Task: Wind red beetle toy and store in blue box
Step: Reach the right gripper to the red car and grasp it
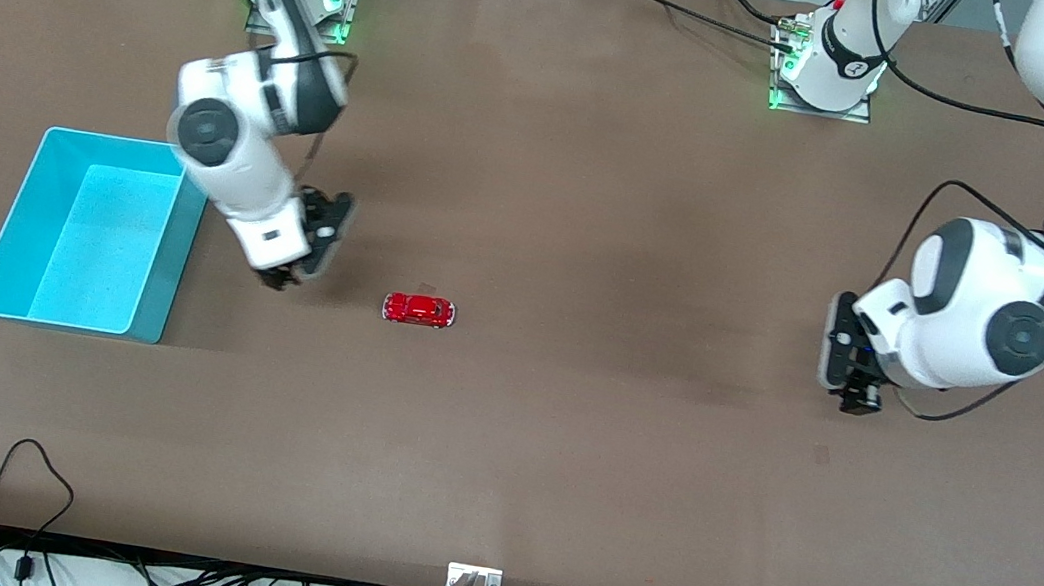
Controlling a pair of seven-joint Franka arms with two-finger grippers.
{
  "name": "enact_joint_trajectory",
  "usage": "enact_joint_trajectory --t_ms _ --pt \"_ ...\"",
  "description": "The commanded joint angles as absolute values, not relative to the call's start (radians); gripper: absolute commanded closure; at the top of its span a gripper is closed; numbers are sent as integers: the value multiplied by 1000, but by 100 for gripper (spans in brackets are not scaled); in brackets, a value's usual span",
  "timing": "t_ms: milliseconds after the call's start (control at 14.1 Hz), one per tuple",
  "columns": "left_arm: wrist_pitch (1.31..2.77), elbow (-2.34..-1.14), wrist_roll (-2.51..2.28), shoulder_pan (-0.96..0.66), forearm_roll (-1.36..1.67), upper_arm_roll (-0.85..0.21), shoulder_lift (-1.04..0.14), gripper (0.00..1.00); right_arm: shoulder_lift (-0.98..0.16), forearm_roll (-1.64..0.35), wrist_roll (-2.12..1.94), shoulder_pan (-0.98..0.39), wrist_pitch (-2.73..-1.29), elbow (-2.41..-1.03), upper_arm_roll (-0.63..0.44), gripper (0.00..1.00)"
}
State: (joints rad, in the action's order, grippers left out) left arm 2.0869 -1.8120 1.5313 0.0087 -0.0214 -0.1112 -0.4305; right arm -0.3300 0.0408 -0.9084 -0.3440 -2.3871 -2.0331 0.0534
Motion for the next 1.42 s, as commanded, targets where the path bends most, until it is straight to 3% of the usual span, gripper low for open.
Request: enact_joint_trajectory --t_ms 0,213,569,995,1350 --pt "1973 -1734 1419 -58 -17 -106 -419 0 -408 29 -872 -422 -2387 -1938 44 0" --pt "1886 -1657 1301 -130 -17 -100 -417 0 -481 48 -818 -503 -2443 -1901 44 0" --pt "1665 -1479 1007 -146 -8 -101 -428 0 -560 95 -819 -515 -2555 -1899 44 0" --pt "1702 -1489 756 -68 35 -83 -382 0 -604 110 -841 -515 -2614 -1819 40 0" --pt "1749 -1489 553 -63 51 15 -336 0 -655 147 -848 -522 -2655 -1798 32 0"
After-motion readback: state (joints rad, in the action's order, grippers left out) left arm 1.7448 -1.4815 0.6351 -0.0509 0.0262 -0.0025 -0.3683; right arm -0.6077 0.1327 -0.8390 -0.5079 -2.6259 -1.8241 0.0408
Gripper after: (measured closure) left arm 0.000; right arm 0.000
